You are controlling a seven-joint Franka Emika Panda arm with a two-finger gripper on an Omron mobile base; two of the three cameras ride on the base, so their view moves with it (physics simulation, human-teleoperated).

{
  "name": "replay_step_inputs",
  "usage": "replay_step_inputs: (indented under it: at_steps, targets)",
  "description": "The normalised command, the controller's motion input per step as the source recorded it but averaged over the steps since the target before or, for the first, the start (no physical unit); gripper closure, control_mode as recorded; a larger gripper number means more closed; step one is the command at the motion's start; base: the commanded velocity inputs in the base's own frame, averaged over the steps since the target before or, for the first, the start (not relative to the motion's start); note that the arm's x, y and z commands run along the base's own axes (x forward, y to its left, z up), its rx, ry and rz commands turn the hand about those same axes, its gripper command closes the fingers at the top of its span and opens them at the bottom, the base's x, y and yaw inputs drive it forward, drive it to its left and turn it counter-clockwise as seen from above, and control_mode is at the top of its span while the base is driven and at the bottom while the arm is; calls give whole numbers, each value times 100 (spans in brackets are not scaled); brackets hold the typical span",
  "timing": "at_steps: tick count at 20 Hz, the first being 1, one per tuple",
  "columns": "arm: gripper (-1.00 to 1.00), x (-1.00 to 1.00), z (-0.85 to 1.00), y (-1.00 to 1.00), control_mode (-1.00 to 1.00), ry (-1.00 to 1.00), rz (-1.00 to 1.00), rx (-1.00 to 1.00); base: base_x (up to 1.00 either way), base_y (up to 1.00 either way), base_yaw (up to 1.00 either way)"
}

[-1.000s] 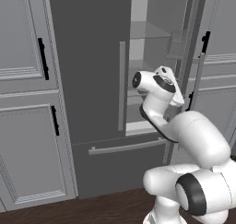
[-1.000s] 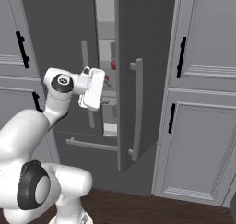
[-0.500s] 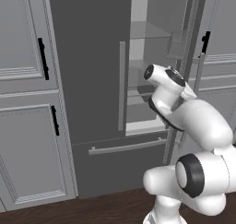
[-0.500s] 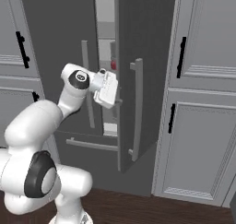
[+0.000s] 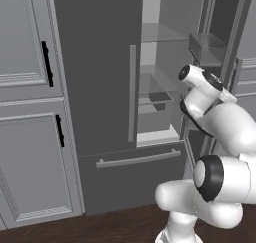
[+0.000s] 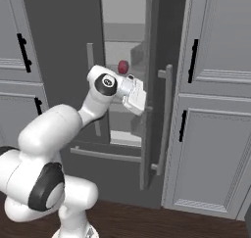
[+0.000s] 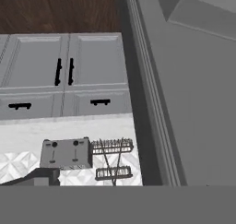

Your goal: Take the strawberry from the fridge and place it on top of the pancake, located on the dining counter.

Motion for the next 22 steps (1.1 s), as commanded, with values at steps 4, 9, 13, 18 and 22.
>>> replay_step_inputs:
  at_steps: [4,9,13,18,22]
  targets:
    - [-100,-26,-21,-99,-100,5,0,0,0,0,0]
    - [-100,-55,-5,-17,-100,-4,1,2,0,0,0]
    - [-100,-64,-2,91,-100,-4,10,11,0,0,0]
    - [-100,-20,-13,100,-100,-2,8,15,0,0,0]
    - [-100,3,-42,99,-100,-18,-28,42,0,0,0]
